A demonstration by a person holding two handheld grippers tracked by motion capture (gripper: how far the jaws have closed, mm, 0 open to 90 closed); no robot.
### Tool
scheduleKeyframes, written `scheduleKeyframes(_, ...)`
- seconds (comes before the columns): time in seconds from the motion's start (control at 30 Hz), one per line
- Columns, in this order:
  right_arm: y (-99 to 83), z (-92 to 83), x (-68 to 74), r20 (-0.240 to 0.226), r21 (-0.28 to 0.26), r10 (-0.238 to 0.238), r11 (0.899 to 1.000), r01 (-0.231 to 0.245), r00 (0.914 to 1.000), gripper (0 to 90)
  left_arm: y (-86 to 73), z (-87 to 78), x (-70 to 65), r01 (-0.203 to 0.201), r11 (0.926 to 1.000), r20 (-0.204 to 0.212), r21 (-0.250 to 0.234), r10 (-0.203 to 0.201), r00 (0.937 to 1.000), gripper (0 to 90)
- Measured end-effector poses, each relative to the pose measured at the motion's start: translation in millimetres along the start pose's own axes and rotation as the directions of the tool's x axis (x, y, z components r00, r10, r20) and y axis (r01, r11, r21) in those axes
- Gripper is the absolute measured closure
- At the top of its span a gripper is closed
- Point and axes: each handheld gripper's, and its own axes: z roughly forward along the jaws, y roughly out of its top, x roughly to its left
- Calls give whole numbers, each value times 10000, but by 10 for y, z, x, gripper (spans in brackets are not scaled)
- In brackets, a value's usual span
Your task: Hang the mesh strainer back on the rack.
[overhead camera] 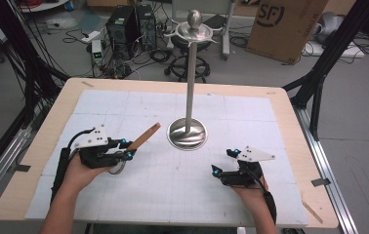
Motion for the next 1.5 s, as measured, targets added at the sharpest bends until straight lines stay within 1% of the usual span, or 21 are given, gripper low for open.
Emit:
scheduleKeyframes(0.07,-2,-1,0,-9,23,4,10000,-4,10000,154,43,8,18,14,10000,43,28,-14,10000,687)
scheduleKeyframes(0.17,4,-8,-2,-20,-50,20,10000,-20,10000,154,142,22,43,-58,9999,228,97,56,9997,687)
scheduleKeyframes(0.3,16,-21,-10,-3,-144,4,9999,-4,10000,154,302,31,63,-276,9996,440,26,275,9987,687)
scheduleKeyframes(0.37,17,-25,-8,-23,-139,16,9999,-16,10000,154,382,32,62,-487,9988,462,61,483,9978,687)
scheduleKeyframes(0.47,22,-30,-8,-43,-183,32,9998,-33,10000,154,492,26,61,-647,9978,528,-115,652,9965,687)
scheduleKeyframes(0.63,23,-30,-10,-31,-177,28,9998,-29,10000,154,627,17,61,-569,9959,665,-706,616,9959,687)
scheduleKeyframes(0.8,22,-26,-7,-40,-171,-27,9999,26,10000,154,763,44,84,-650,9951,849,-742,712,9938,687)
scheduleKeyframes(0.87,23,-34,-8,-38,-178,5,9998,-6,10000,154,823,41,104,-667,9946,823,-792,732,9939,687)
scheduleKeyframes(1.0,23,-34,-8,-53,-176,22,9998,-23,10000,154,957,28,148,-583,9923,940,-1095,687,9932,687)
scheduleKeyframes(1.1,24,-30,-10,-53,-196,-25,9998,24,10000,154,1067,15,179,-602,9899,996,-1280,732,9923,686)
scheduleKeyframes(1.27,20,-23,-18,-38,-202,-33,9998,32,10000,154,1239,15,231,-678,9889,1170,-1320,835,9896,686)
scheduleKeyframes(1.3,19,-22,-17,-35,-176,-42,9998,42,10000,154,1239,15,231,-678,9889,1170,-1320,835,9896,687)
scheduleKeyframes(1.33,20,-21,-15,-45,-177,-36,9998,35,10000,154,1311,11,241,-819,9893,1154,-1206,960,9887,687)
scheduleKeyframes(1.4,20,-23,-13,-37,-179,-36,9998,36,10000,154,1384,2,254,-999,9879,1137,-1186,1135,9870,687)
scheduleKeyframes(1.5,21,-29,-13,-44,-180,-18,9998,18,10000,154,1488,-39,275,-1094,9849,1118,-1345,1248,9859,686)
